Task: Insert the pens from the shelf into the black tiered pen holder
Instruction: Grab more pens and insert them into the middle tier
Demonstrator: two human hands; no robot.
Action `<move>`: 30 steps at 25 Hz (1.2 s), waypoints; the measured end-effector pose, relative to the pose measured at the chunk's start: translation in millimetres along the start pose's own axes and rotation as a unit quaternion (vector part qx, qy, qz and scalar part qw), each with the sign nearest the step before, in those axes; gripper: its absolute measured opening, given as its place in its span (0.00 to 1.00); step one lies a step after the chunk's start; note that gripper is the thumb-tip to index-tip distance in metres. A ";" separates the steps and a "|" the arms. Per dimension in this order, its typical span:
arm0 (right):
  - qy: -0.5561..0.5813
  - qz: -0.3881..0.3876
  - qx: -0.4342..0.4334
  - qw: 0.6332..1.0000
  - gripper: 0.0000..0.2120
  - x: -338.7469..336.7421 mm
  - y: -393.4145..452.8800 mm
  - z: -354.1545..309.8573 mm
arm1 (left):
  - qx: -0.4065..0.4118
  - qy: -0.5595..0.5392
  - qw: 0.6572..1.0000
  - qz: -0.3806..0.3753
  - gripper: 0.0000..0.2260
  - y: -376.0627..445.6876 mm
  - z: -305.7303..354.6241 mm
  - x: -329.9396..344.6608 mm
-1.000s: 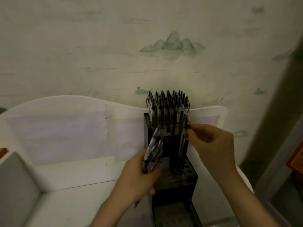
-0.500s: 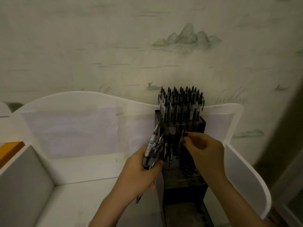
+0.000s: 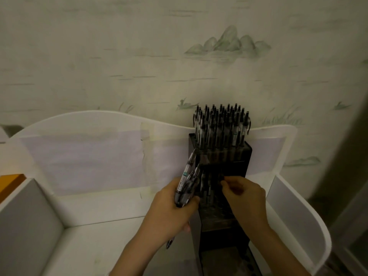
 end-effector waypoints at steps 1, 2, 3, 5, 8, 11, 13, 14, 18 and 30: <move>-0.016 -0.006 -0.006 1.000 0.08 -0.8 2.4 -0.4 | -0.004 -0.002 1.000 0.000 0.10 0.3 -1.2 0.5; -0.037 -0.014 -0.012 0.999 0.09 -2.0 4.3 -2.3 | -0.007 -0.005 1.000 -0.002 0.10 0.7 -1.8 1.7; -0.056 -0.020 -0.019 0.998 0.10 -3.5 5.0 -5.2 | -0.010 -0.008 1.000 -0.006 0.10 0.7 -2.3 2.9; -0.079 -0.017 -0.035 0.996 0.11 -7.4 1.1 -12.7 | -0.011 -0.009 1.000 -0.014 0.09 0.6 -3.0 5.0; -0.026 0.019 -0.074 0.997 0.07 -16.9 -11.6 -33.1 | -0.012 -0.005 1.000 -0.024 0.07 0.1 -3.9 7.2; 0.091 -0.018 -0.077 0.993 0.03 -21.9 -17.2 -61.3 | -0.013 0.008 0.999 -0.031 0.05 0.2 -4.3 11.1; 0.137 -0.082 -0.045 0.986 0.11 -21.1 -12.5 -71.1 | -0.007 0.025 0.999 -0.040 0.05 0.3 -3.3 15.5; 0.140 -0.111 -0.033 0.983 0.12 -20.1 -8.7 -72.6 | -0.009 0.028 0.999 -0.044 0.06 0.3 -2.6 17.8; 0.121 -0.162 -0.037 0.979 0.08 -20.9 -0.2 -72.0 | -0.027 0.025 0.998 -0.060 0.08 0.5 -0.4 22.7; 0.223 0.066 -0.068 0.970 0.06 -80.5 24.4 -95.5 | -0.041 0.022 0.999 -0.028 0.04 9.1 -9.8 17.1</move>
Point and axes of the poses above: each hand's wrist, its own y-axis towards the middle knuckle, its own x-axis out of the palm, z = x × y, the point moved 1 cm from there along y, towards the middle knuckle, and after that the axes turned 4 degrees about x, right-handed, at the moved point
